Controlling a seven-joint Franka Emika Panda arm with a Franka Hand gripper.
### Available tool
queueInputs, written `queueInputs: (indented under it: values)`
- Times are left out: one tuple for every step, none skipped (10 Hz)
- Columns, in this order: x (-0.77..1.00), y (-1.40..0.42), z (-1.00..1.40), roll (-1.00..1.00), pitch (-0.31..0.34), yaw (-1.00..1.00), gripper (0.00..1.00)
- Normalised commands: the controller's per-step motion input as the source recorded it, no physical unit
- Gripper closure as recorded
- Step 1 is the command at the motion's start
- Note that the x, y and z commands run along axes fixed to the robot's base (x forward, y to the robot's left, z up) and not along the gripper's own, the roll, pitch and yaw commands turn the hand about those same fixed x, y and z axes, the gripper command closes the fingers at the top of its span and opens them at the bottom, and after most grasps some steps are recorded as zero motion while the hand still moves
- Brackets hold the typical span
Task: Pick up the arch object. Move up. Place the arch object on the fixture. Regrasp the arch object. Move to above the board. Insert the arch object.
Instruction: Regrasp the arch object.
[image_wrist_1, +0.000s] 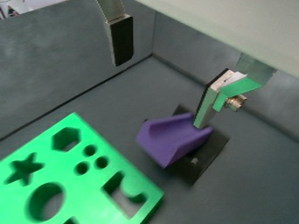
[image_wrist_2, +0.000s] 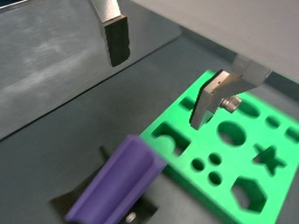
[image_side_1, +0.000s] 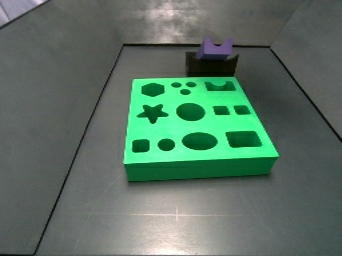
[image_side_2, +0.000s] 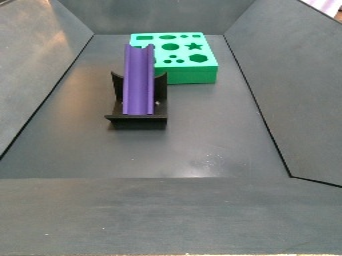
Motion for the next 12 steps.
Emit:
queueInputs:
  values:
    - [0.02,-0.02,0.01,1.0,0.068,0.05,0.0]
    - [0.03,-0.02,0.01,1.0,0.074,0.05,0.0]
    - [0.05,-0.02,0.0,1.0,0.086,0.05,0.0]
    - [0.07,-0.03,0.0,1.0,0.096,0.06,0.0]
    - [0.08,-0.03,0.0,1.0,0.106,0.06,0.0]
    - [0.1,-0.03,-0.01,1.0,0.125,0.07,0.0]
    - [0.11,-0.04,-0.01,1.0,0.142,0.08,0.0]
    - [0.12,-0.04,-0.01,1.0,0.167,0.09,0.0]
    - [0.12,-0.04,-0.01,1.0,0.179,0.1,0.0]
    - [0.12,-0.05,-0.01,1.0,0.21,0.14,0.0]
    - [0.13,-0.05,-0.01,1.0,0.23,0.17,0.0]
    - [0.14,-0.05,-0.01,1.0,0.249,0.21,0.0]
